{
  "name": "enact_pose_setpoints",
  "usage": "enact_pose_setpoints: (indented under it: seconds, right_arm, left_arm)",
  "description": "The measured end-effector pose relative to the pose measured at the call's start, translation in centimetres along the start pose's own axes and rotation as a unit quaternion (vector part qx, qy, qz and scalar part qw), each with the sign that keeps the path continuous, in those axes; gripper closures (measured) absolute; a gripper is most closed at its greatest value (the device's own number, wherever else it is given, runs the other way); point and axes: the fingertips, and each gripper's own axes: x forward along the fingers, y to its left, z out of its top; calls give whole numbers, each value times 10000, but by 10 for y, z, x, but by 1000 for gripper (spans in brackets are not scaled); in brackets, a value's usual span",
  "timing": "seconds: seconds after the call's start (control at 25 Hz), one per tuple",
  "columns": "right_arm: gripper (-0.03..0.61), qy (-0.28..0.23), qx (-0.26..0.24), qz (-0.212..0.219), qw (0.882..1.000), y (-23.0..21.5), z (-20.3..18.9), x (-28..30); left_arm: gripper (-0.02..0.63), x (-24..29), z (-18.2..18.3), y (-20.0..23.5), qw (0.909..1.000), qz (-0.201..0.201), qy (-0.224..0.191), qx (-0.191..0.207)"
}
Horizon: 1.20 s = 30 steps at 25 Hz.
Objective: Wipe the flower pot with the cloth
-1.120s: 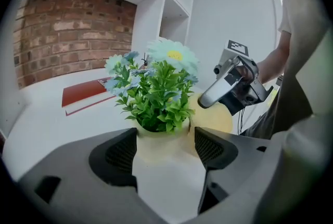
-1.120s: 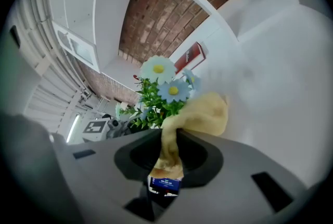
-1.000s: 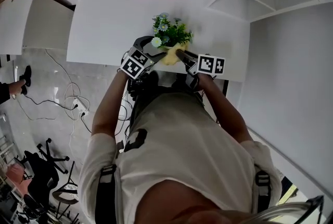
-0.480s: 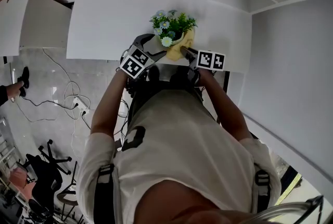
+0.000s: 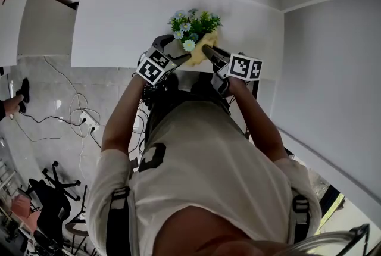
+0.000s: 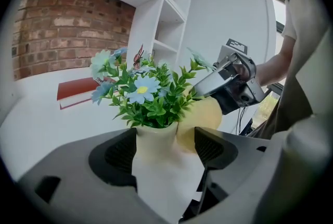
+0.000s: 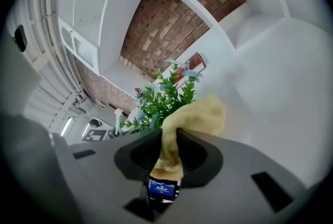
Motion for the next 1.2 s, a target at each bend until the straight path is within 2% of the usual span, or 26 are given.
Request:
enact_pose_setpoints:
  seconds: [0.24,0.4,0.56,0.8,0.96,1.12,1.2]
  right_arm:
    - [485,-4,104,-145,9998,-30,-8,8]
    - [485,373,-73,-556,9977,-51,-33,16]
    - [485,486,123,-712,9962,-59,-44,25]
    - [486,529,205,-658,9962,-61,-45,23]
    - [486,533,132,-583,9968,-52,-37,21]
    - [486,422,5,-235,9988,-29,-20,14]
    - [486,322,-10,-58,9995,-19,-12,13]
  left_arm:
    - [272,9,-1,-7,9998,84,-9,-205]
    - [272,6,-6,-12,9997,76,7,-243]
    - [272,3,-6,-16,9996,35,25,-276]
    - [272,-10,-9,9,9993,272,134,-211]
    - [270,-5,-1,28,9999,66,110,-108]
    - [268,7,4,29,9997,-205,113,18]
    - [269,11,4,28,9998,-198,67,11]
